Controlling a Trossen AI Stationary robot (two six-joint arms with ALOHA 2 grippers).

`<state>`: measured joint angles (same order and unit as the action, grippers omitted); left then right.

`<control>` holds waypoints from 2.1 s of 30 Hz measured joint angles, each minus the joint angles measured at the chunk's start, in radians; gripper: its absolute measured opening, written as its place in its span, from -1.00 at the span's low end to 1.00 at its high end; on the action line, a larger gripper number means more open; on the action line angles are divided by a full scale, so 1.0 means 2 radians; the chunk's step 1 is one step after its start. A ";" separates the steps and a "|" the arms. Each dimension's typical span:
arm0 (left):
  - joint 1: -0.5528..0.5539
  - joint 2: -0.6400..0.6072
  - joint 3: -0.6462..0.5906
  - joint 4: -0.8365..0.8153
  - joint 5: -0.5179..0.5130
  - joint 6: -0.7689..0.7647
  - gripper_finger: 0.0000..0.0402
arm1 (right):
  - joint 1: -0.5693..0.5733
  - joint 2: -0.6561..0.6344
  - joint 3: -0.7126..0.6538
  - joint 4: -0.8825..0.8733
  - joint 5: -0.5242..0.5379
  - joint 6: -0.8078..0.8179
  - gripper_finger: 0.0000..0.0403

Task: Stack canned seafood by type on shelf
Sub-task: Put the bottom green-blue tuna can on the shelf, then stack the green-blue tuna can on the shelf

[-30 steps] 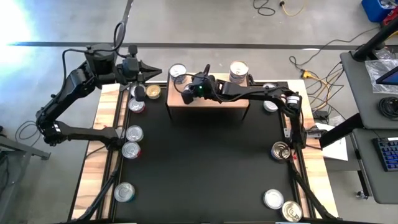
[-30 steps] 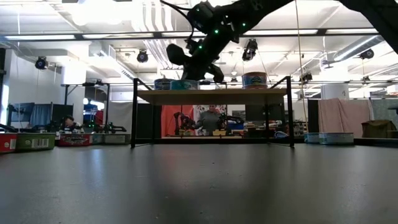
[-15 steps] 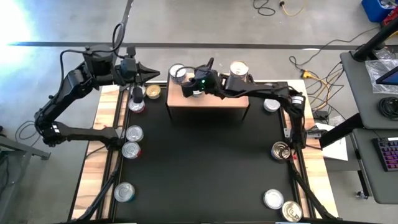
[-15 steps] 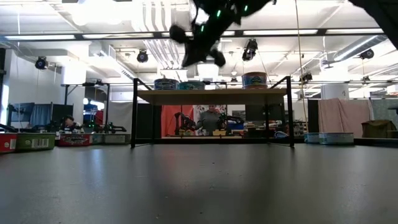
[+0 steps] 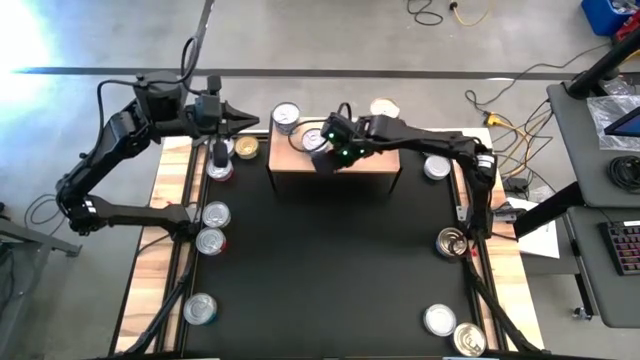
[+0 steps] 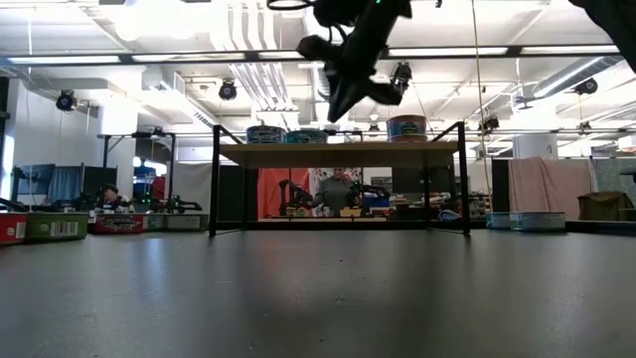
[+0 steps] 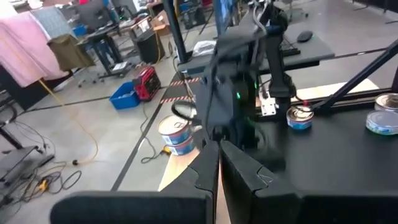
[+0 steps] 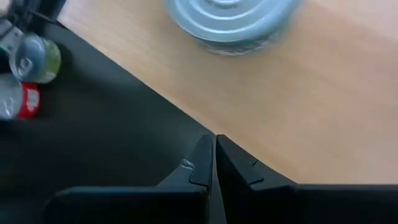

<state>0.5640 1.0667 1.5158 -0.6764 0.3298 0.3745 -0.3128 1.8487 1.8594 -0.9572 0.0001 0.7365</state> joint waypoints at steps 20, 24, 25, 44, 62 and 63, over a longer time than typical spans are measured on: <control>0.000 0.006 0.000 -0.018 -0.003 -0.004 -0.99 | -0.005 0.054 -0.050 0.214 0.093 -0.053 -0.94; 0.000 0.006 0.000 -0.022 -0.003 -0.003 -0.99 | -0.009 0.065 -0.050 0.236 0.099 -0.055 -0.94; 0.000 0.006 0.000 -0.024 -0.003 -0.002 -0.99 | -0.010 0.065 -0.050 0.240 0.102 -0.055 -0.94; 0.000 0.005 0.000 -0.024 -0.003 0.020 -0.99 | -0.023 0.066 -0.050 0.291 0.135 -0.113 -0.94; 0.000 0.006 0.000 -0.021 -0.003 0.022 -0.99 | -0.039 0.047 -0.052 0.174 0.186 -0.129 -0.94; 0.000 0.006 0.000 -0.021 -0.003 0.021 -0.99 | -0.039 0.052 -0.052 0.182 0.190 -0.133 -0.94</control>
<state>0.5646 1.0782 1.5158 -0.7177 0.3243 0.4165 -0.3901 1.9528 1.7561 -0.5929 0.3800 0.4696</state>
